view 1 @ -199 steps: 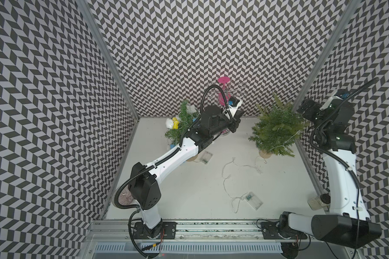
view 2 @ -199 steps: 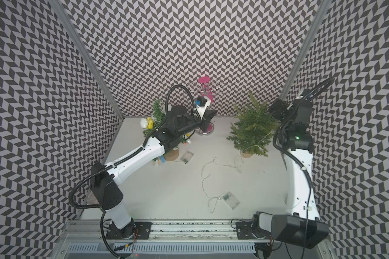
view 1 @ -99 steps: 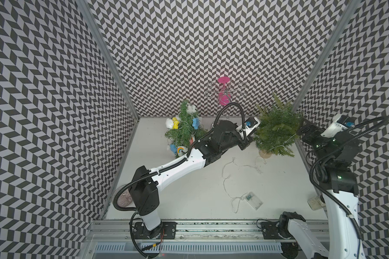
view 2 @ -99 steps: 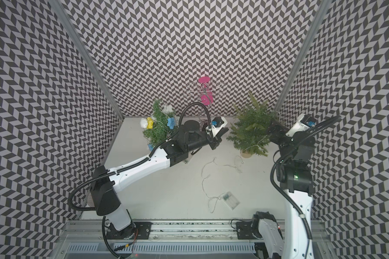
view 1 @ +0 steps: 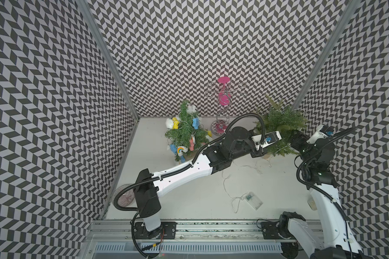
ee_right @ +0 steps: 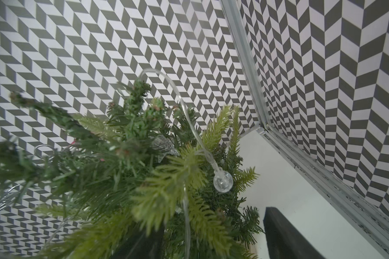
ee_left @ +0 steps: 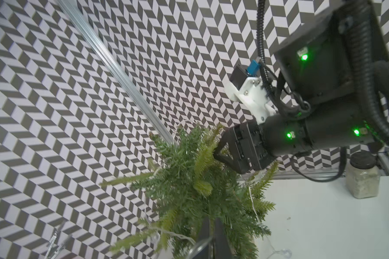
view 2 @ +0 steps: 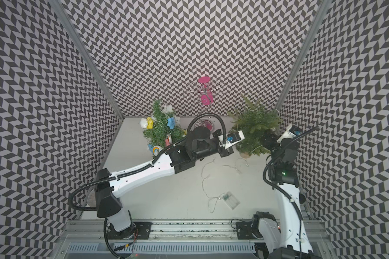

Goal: Wrap string light around the christmas tree
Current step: Wrap the light string around the Christmas tree.

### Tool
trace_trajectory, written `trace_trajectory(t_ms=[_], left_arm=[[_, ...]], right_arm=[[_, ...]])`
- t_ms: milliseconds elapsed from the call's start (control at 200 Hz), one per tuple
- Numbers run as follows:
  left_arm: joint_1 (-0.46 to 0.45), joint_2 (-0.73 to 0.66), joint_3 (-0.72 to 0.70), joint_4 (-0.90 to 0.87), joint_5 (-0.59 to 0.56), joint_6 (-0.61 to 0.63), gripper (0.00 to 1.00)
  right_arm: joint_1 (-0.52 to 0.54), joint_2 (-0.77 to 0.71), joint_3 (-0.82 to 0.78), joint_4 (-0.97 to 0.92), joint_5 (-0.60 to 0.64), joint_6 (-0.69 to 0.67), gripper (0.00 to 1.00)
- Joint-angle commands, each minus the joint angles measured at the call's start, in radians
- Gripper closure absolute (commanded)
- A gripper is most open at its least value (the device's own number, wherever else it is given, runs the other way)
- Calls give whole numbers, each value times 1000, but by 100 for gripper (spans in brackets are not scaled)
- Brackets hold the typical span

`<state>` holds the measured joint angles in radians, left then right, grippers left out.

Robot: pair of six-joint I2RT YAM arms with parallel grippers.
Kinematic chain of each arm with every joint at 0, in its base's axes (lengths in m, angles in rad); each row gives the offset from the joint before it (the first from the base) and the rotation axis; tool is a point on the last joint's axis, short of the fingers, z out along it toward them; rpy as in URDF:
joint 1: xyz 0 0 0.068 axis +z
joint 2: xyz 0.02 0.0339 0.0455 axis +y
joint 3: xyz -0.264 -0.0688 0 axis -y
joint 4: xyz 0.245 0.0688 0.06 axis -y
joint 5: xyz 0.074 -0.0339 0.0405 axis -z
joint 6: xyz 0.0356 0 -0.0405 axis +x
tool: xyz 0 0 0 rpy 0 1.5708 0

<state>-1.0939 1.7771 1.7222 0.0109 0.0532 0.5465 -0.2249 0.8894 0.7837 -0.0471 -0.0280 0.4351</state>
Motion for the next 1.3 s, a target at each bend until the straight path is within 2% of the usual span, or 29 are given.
trace_trajectory(t_ms=[0, 125, 295, 400, 471, 601, 691, 811, 901, 1146, 1217, 1297], left_arm=[[-16, 92, 168, -141, 30, 130, 100], [-3, 235, 391, -273, 39, 153, 100], [28, 407, 680, -407, 191, 170, 100], [22, 457, 764, -394, 169, 191, 100], [36, 438, 723, -378, 199, 171, 100], [65, 296, 413, -162, 235, 137, 100], [86, 220, 308, -79, 255, 103, 100], [157, 181, 313, -74, 391, 24, 100], [209, 180, 344, -107, 510, -20, 100], [225, 148, 314, -149, 524, 2, 100], [226, 132, 298, -152, 528, 13, 100], [229, 123, 294, -158, 546, 15, 100]], right_arm=[[-1, -28, -28, 146, -29, 29, 30], [0, -51, -69, 202, -73, 53, 32], [0, -134, -92, 222, -86, 31, 18], [0, -164, -73, 152, -101, 30, 14], [-1, -204, -114, 198, -125, 20, 14], [-1, -267, -116, 191, -237, -13, 14], [1, -292, -105, 162, -353, -51, 15], [0, -283, -104, 152, -473, -88, 17], [0, -259, -135, 252, -551, -77, 21], [7, -148, -177, 524, -698, -62, 32], [31, -146, -161, 519, -724, -80, 33], [88, -162, -152, 483, -685, -140, 33]])
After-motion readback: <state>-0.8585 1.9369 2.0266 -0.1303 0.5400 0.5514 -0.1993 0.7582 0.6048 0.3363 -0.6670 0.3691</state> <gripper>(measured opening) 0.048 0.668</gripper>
